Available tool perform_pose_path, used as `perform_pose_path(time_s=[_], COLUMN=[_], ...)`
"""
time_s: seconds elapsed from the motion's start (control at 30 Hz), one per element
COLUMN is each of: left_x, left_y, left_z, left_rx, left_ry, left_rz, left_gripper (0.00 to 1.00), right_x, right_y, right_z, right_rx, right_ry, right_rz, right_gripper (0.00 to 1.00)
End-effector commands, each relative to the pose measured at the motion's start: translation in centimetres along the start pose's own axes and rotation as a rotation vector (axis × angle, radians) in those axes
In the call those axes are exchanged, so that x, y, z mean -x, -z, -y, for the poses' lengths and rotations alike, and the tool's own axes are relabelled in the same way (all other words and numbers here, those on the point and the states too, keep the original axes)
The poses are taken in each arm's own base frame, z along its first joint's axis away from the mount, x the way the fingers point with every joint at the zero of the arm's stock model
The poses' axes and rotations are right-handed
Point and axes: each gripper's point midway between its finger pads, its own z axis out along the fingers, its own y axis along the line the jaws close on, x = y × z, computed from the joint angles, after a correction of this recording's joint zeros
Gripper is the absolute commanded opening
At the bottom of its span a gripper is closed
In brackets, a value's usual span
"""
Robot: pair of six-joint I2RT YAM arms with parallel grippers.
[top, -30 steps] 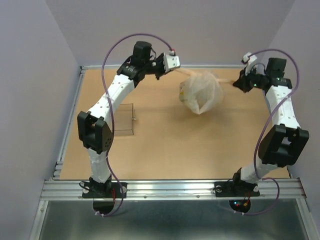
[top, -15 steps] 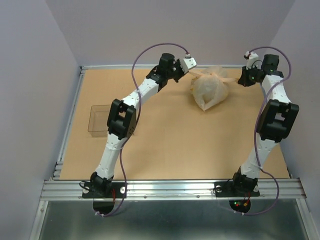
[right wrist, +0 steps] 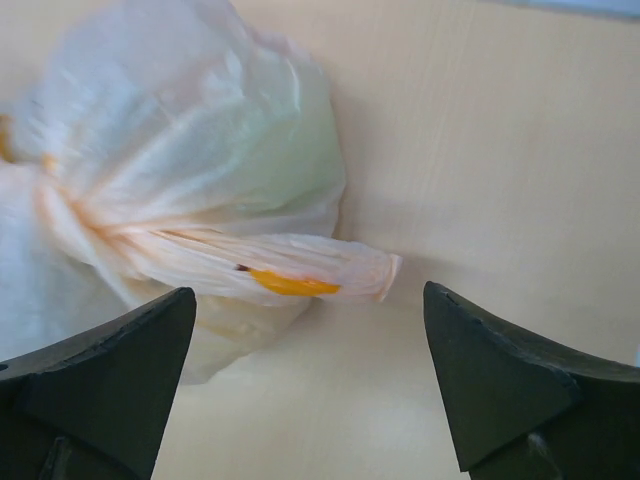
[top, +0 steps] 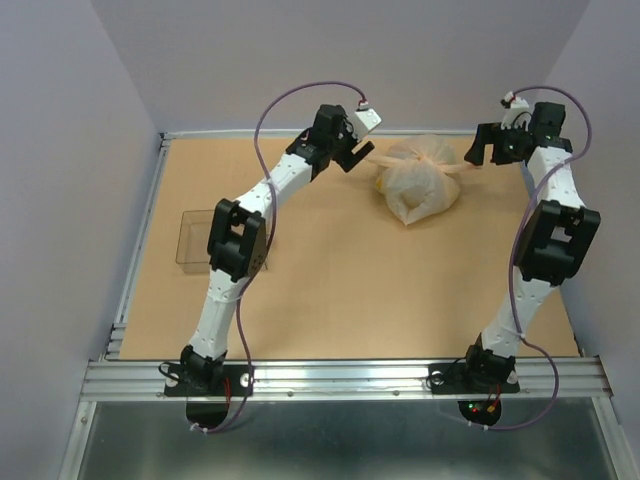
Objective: Place the fake fruits into the plastic bag and tie a complex knot
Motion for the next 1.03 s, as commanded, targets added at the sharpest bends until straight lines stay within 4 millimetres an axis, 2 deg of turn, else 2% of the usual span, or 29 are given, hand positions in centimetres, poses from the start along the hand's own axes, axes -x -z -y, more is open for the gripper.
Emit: perform_pose_path(time_s=[0.0,0.03,0.07,0.1,0.13,0.17,0.2,0.23,0.27,0.3,0.33,0.37,0.4,0.43,0.47,0.5,0.53,0.57,0.6,0.63,0.67,0.7,0.73,0.77,0.83,0.9,1.0], left_x=[9.0,7.1,6.8,7.5,7.1,4.9,5.4,5.0,4.3,3.1,2.3,-0.4,-1.2,-1.0,-3.6,-4.6,-4.5,-7.2,-7.1,-7.8,-10.0,-9.9,-10.5,-11.9,-12.8,-13.1,-12.4], left_y=[11.0,11.6,12.5,14.7,15.5,16.2,18.2,19.2,20.0,21.7,22.4,22.5,23.2,24.8,24.8,25.2,26.5,26.5,27.4,27.6,27.6,28.4,28.6,28.7,29.3,29.4,29.8], left_z=[-6.8,-6.5,-6.6,-7.2,-7.1,-7.0,-7.2,-7.1,-6.9,-6.5,-6.3,-5.0,-4.8,-4.8,-3.4,-2.9,-2.9,-1.3,-0.5,0.3,1.8,2.0,2.4,3.2,3.7,4.3,4.1], left_rx=[0.168,0.154,0.153,0.173,0.172,0.194,0.208,0.211,0.217,0.216,0.219,0.206,0.205,0.213,0.195,0.19,0.205,0.187,0.161,0.149,0.127,0.129,0.128,0.122,0.13,0.11,0.102], left_ry=[0.038,0.105,0.134,0.166,0.2,0.236,0.283,0.303,0.324,0.342,0.354,0.366,0.375,0.386,0.398,0.412,0.418,0.425,0.435,0.441,0.445,0.444,0.441,0.435,0.429,0.437,0.438], left_rz=[0.086,0.034,0.021,0.033,0.023,-0.043,-0.032,-0.042,-0.06,-0.078,-0.088,-0.139,-0.143,-0.119,-0.163,-0.172,-0.147,-0.197,-0.168,-0.172,-0.202,-0.177,-0.173,-0.191,-0.194,-0.192,-0.164], left_gripper=[0.99,0.99,0.99,0.99,0.99,0.99,0.99,0.99,0.99,0.99,0.99,0.99,0.99,0.99,0.99,0.99,0.99,0.99,0.99,0.99,0.99,0.99,0.99,0.99,0.99,0.99,0.99], right_x=[12.3,12.6,12.7,12.9,12.8,11.4,11.3,8.8,7.7,6.6,5.5,1.9,-0.1,-1.5,-4.7,-6.0,-6.8,-8.1,-10.9,-12.2,-12.7,-14.4,-14.8,-14.9,-15.4,-15.3,-14.5], right_y=[9.2,10.1,10.6,11.5,11.9,11.6,12.6,11.7,11.4,11.2,11.9,10.2,9.6,9.4,8.7,8.5,8.1,8.2,7.8,7.6,7.3,7.4,7.4,7.2,7.4,7.7,8.2], right_z=[-3.4,-4.2,-4.8,-5.5,-6.2,-7.2,-8.3,-9.0,-10.6,-11.8,-13.4,-15.6,-16.9,-18.3,-20.4,-21.4,-22.3,-23.7,-24.1,-24.5,-25.0,-25.1,-25.2,-25.4,-25.6,-25.8,-26.0], right_rx=[-0.029,-0.016,-0.005,0.001,0.008,0.025,0.034,0.059,0.084,0.102,0.117,0.16,0.178,0.195,0.221,0.232,0.247,0.262,0.266,0.264,0.261,0.26,0.255,0.253,0.25,0.253,0.25], right_ry=[0.065,0.045,0.037,0.036,0.032,0.011,0.017,-0.008,-0.005,-0.005,0.006,0.001,0.003,0.018,0.038,0.048,0.061,0.084,0.08,0.083,0.104,0.102,0.104,0.109,0.098,0.096,0.095], right_rz=[0.306,0.314,0.313,0.314,0.3,0.249,0.248,0.19,0.164,0.141,0.131,0.046,0.003,-0.022,-0.076,-0.091,-0.086,-0.097,-0.146,-0.164,-0.158,-0.178,-0.176,-0.164,-0.162,-0.149,-0.115], right_gripper=[1.0,1.0,1.0,1.0,1.0,1.0,1.0,1.0,1.0,1.0,1.0,1.0,1.0,1.0,1.0,1.0,1.0,1.0,1.0,1.0,1.0,1.0,1.0,1.0,1.0,1.0,1.0])
